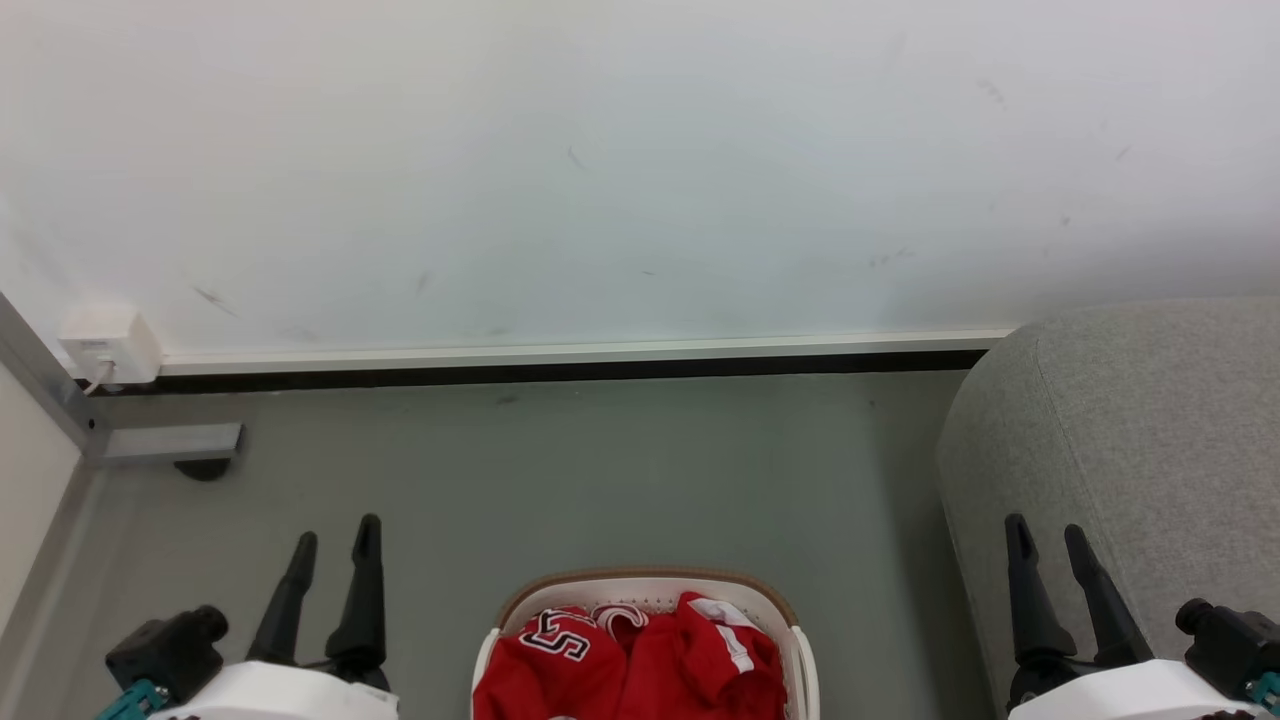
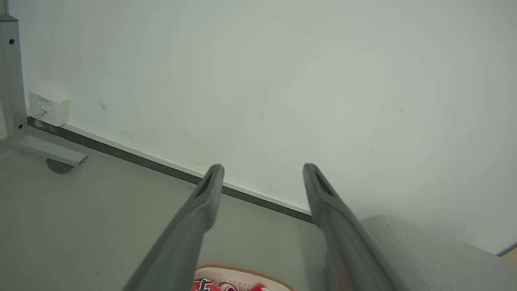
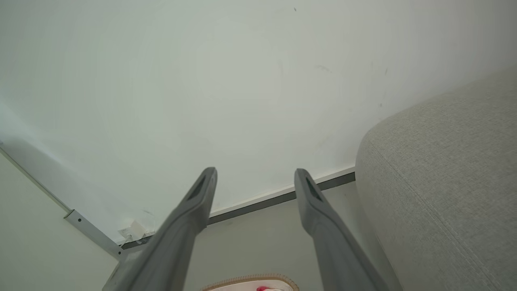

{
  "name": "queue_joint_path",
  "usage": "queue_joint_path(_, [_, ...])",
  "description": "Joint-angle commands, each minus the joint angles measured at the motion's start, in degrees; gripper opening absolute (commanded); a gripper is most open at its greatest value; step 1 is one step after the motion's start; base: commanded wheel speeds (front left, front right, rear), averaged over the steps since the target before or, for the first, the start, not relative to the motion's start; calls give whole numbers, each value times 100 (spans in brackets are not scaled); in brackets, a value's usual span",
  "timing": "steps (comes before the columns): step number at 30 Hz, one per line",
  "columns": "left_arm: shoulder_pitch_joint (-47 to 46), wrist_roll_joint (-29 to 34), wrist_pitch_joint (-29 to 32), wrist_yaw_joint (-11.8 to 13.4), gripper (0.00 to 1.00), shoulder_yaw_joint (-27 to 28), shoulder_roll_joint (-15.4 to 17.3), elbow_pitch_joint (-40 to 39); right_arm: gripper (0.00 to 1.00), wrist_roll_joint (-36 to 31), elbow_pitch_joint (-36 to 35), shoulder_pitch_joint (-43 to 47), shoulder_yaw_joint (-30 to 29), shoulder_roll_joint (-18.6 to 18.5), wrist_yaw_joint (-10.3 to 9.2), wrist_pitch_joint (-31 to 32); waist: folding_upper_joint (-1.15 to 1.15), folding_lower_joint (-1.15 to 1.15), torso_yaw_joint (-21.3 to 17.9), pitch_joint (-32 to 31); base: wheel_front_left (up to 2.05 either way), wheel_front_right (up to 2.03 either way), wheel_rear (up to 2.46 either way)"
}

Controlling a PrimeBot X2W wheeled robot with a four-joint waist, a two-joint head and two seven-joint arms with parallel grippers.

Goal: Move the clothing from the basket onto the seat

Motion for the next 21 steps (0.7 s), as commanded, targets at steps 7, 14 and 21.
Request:
queue_joint_path(7, [-24, 580, -157, 70, 100, -40, 114, -26, 100, -533, 98, -151, 71, -62, -7, -158, 0, 0, -4, -4, 0, 0, 0])
queue_joint_path(14, [-9, 929, -256, 87, 100, -57, 126, -34, 100, -918, 131, -172, 151, -65, -8, -258, 0, 0, -19, -19, 0, 0, 0])
queue_joint_path(21, [-7, 1136, -327, 23, 100, -47, 88, 97, 100, -1190, 176, -174, 211, -67, -8, -330, 0, 0, -30, -20, 0, 0, 0])
